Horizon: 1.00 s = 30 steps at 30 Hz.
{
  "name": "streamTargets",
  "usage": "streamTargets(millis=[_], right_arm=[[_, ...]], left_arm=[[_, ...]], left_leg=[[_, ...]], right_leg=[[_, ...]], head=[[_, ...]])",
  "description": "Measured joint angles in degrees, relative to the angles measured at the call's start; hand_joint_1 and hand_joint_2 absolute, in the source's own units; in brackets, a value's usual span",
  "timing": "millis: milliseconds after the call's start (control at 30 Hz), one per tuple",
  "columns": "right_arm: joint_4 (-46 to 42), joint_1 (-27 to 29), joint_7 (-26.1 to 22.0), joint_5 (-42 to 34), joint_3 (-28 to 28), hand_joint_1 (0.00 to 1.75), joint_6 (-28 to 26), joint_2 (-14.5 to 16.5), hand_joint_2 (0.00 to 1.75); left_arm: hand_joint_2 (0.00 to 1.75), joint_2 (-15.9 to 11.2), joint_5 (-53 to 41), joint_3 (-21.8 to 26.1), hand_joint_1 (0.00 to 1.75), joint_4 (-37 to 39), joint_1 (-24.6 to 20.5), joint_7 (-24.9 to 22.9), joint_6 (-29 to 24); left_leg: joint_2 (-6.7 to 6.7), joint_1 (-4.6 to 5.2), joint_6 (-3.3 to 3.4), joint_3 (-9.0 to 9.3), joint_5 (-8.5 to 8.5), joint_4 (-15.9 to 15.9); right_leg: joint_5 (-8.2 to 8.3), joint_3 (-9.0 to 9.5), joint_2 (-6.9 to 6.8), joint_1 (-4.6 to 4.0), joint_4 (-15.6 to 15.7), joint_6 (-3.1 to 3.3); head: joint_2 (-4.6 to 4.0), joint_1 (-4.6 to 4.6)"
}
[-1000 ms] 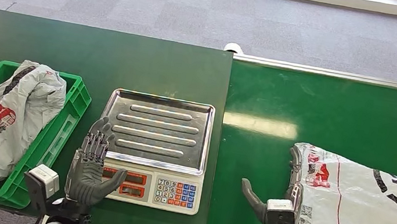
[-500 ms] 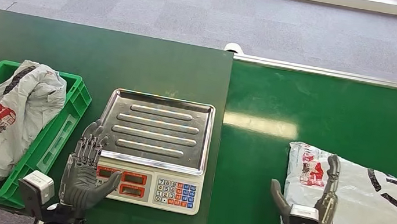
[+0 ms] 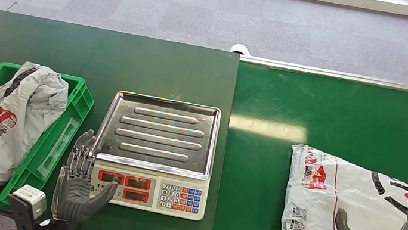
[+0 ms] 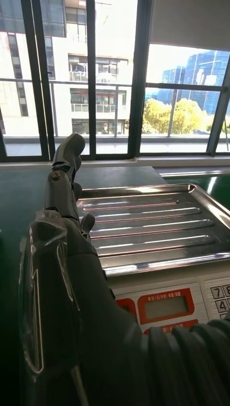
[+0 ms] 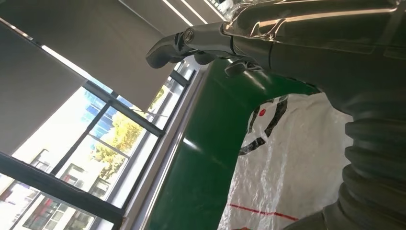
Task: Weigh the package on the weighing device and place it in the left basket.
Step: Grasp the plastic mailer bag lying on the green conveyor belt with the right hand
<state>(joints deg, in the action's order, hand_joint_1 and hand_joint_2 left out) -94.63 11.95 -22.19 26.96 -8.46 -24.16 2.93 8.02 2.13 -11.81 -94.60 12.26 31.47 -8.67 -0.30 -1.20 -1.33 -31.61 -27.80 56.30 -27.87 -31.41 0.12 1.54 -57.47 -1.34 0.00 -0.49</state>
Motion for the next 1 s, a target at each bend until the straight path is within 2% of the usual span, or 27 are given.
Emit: streamTargets(millis=[67,233,300,633,1000], right_arm=[[0.0,0.0,3.9,3.0,-1.1,0.0,2.1,0.0,1.75],[3.3,-1.0,24.7,17.9,-3.8,0.0,16.1,-0.3,1.75],[6.3,-2.1,28.0,20.6,-5.0,0.0,18.5,-0.5,1.75],[17.8,-7.0,29.8,21.3,-8.6,0.0,19.8,-1.4,1.75],[22.9,-9.4,29.8,20.6,-9.5,0.0,20.3,-2.0,1.75]], left_arm=[[1.75,0.0,0.2,0.0,0.0,0.0,0.0,0.0,0.0],[1.75,0.0,0.6,0.0,0.0,0.1,-0.6,-1.8,0.6],[1.75,0.0,0.6,0.1,0.0,0.1,-1.1,-2.6,0.8],[1.75,0.0,0.5,0.5,0.0,0.1,-1.5,-3.7,0.7],[1.75,0.0,0.5,0.7,0.0,0.2,-1.5,-3.7,0.6]], left_leg=[[0.01,0.0,0.0,0.02,0.0,0.0],[0.0,-0.01,0.0,0.04,0.01,0.0],[0.0,0.0,0.0,0.04,0.01,0.0],[0.0,-0.01,0.0,0.03,0.01,0.0],[-0.01,0.0,0.0,0.03,0.01,0.0]], right_leg=[[0.0,0.01,0.0,0.0,0.0,0.0],[0.0,0.05,0.0,-0.01,0.0,0.0],[0.01,0.07,0.0,0.0,0.0,0.0],[0.0,0.03,0.01,-0.01,0.0,0.0],[0.01,0.04,0.0,0.0,0.0,0.0]], head=[[0.0,-0.01],[0.0,0.0],[0.0,-0.01],[0.0,-0.03],[0.0,-0.01]])
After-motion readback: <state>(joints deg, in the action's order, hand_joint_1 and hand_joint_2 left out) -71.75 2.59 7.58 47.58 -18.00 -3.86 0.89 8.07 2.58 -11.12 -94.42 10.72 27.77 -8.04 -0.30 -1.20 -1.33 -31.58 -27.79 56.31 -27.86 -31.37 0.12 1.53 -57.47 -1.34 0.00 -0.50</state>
